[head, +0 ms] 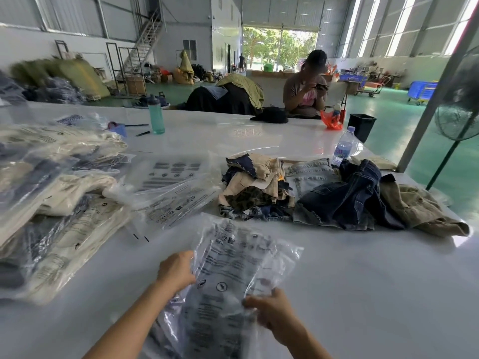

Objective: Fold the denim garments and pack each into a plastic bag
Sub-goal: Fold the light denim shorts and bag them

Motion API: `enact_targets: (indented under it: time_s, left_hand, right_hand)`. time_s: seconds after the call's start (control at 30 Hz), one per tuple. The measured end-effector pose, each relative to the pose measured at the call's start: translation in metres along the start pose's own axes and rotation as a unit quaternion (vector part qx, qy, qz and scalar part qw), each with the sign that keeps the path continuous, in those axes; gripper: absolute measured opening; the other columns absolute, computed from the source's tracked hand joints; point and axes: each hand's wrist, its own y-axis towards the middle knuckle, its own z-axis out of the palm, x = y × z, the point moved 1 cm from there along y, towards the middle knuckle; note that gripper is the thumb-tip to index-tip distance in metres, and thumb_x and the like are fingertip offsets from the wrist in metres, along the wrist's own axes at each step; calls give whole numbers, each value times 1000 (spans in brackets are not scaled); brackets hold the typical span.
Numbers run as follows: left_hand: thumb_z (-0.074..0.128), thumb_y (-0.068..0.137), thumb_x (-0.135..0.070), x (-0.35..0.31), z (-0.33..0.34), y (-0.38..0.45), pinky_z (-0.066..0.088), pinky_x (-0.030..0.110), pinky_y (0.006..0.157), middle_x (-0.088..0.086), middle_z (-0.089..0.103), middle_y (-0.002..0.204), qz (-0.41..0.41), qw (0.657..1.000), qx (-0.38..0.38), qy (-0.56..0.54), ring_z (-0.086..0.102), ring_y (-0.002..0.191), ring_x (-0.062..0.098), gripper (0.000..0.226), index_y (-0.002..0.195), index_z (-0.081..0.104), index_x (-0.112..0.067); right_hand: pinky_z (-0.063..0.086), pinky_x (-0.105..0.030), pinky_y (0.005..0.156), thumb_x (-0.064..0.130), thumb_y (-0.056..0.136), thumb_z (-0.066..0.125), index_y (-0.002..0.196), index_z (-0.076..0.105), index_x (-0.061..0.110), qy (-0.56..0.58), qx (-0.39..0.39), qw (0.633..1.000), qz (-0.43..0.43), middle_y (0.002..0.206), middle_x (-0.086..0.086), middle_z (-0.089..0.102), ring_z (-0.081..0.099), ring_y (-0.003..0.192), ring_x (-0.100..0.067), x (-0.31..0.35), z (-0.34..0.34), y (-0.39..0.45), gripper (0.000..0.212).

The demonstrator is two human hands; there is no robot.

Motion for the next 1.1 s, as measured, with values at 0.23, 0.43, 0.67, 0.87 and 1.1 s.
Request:
enact_targets:
  time_s: [0.23, 0.43, 0.67, 0.87, 1.1]
  left_hand:
    - [52, 89, -50, 35, -18, -17, 27, 45, 107, -1, 36, 145, -21, 988, -82, 127, 35, 132, 20, 64, 142, 27, -23]
    - [5, 70, -85, -18, 64, -75, -21, 55, 107, -3, -32, 152, 85, 994, -27, 66, -31, 138, 27, 98, 141, -28, -26]
    - [17, 75, -85, -8, 80, -105, 5, 47, 112, -5, -1, 160, 178, 973, -125, 75, 2, 147, 15, 96, 152, 9, -28]
    - [26, 83, -77, 41, 27, -51, 7, 58, 114, -1, 6, 160, 2, 997, -61, 37, 11, 147, 22, 88, 152, 12, -23]
    - [71, 77, -35, 30, -19, -32, 30, 32, 83, -2, 57, 114, 4, 999, 16, 42, 54, 110, 22, 38, 105, 48, -25]
  right_hand:
    - [51, -25, 61, 34, 89, 59, 72, 53, 13, -479, -88, 873, 22, 87, -6, 74, 71, 72, -19, 14, -62, -15, 28]
    - [12, -43, 118, 51, 99, 27, 143, 37, 37, -631, -84, 706, -311, 152, 14, 31, 25, 143, -14, 22, 6, 20, 47]
    - [-3, -50, 116, 57, 98, 13, 149, 19, 35, -608, -137, 768, -150, 157, 11, 8, 13, 147, -19, 20, -55, 90, 56]
    - [46, -36, 87, 53, 90, 50, 125, 53, 3, -481, -227, 843, -73, 110, -16, 66, 59, 103, -29, 35, -72, 73, 61]
    - [42, -23, 42, 11, 89, 64, 71, 60, -1, -147, -102, 984, -17, 58, -10, 49, 45, 45, -17, 25, -63, 46, 22]
